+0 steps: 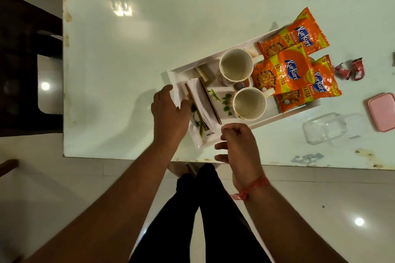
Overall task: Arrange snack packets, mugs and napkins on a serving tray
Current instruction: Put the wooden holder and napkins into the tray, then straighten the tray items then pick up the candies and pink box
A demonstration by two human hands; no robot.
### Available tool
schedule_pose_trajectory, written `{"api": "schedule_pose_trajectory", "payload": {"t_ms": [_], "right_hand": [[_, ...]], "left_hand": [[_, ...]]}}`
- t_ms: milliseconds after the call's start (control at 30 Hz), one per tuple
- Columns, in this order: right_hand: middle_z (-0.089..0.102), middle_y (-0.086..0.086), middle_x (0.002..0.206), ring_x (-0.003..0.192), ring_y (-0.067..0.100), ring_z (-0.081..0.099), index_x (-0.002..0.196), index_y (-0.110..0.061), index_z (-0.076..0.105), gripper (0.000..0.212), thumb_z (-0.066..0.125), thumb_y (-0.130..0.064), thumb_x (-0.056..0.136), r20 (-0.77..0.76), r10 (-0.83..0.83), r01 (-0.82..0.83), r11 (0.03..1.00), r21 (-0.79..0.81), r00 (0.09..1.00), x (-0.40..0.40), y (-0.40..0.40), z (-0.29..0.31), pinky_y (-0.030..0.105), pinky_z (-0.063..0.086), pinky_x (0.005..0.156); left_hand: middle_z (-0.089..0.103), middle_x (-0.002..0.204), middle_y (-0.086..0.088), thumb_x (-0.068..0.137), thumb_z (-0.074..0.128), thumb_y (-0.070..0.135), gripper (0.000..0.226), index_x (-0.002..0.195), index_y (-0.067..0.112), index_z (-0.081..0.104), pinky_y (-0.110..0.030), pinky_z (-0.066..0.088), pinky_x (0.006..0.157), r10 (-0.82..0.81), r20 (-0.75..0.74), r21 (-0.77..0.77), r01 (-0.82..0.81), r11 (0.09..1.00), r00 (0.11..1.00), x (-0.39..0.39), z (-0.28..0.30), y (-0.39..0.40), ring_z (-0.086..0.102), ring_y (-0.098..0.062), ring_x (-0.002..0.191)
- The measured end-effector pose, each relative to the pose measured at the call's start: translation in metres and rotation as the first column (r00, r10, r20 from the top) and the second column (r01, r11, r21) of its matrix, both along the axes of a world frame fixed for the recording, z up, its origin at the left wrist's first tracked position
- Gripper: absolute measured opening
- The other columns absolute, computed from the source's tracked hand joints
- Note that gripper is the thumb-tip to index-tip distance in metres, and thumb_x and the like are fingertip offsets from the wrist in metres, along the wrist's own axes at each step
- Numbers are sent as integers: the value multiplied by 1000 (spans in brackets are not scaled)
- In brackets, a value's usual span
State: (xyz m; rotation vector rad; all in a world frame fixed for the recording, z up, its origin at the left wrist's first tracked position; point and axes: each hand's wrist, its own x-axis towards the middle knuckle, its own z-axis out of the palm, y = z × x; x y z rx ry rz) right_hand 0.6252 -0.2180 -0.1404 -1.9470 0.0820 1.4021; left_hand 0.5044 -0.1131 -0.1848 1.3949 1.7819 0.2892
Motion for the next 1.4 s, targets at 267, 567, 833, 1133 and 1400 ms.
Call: {"api": "schedule_pose_trajectory", "payload": {"t_ms": [267,567,833,1133,1400], "right_hand": [[59,-3,96,81,8,56,96,-20,60,8,57,-25,91,790,459,-693,719,-61,407,64,9,1,26,47,73],[61,13,107,100,31,57,107,-10,61,28,57,-34,93,887,453,-753,614,-237,90,138,44,-5,45,48,84],[52,25,120,108,47,50,124,-6,51,56,60,-48,88,807,589,-678,575,-457,-45,245,65,-15,55,45,84],[67,13,118,102,29,63,132,-20,44,110,25,-101,60,411,598,-566,797,-211,688,305,109,-29,44,45,92],[70,11,113,103,32,68,137,-18,46,108,25,-97,65,127,437,-421,897,-135,890,321,116,-46,53,45,101]], "left_hand": [[32,157,-5,96,54,37,61,151,27,30,-46,37,112,157,125,-260,-120,958,980,-18,9,-15,39,-28,139],[31,158,-6,95,54,41,65,153,27,27,-33,34,98,291,133,-302,-241,922,947,-5,2,-10,41,-26,138],[48,146,-13,96,52,41,61,151,24,32,-49,43,108,449,72,-353,-399,847,890,13,-10,-10,50,-30,129],[60,113,-8,98,39,53,50,130,17,55,-48,55,91,619,72,-438,-533,724,782,20,-17,-3,59,-24,101],[65,98,-1,97,24,67,62,125,25,61,-46,51,95,701,104,-493,-576,652,705,20,-24,3,64,-22,99]]}}
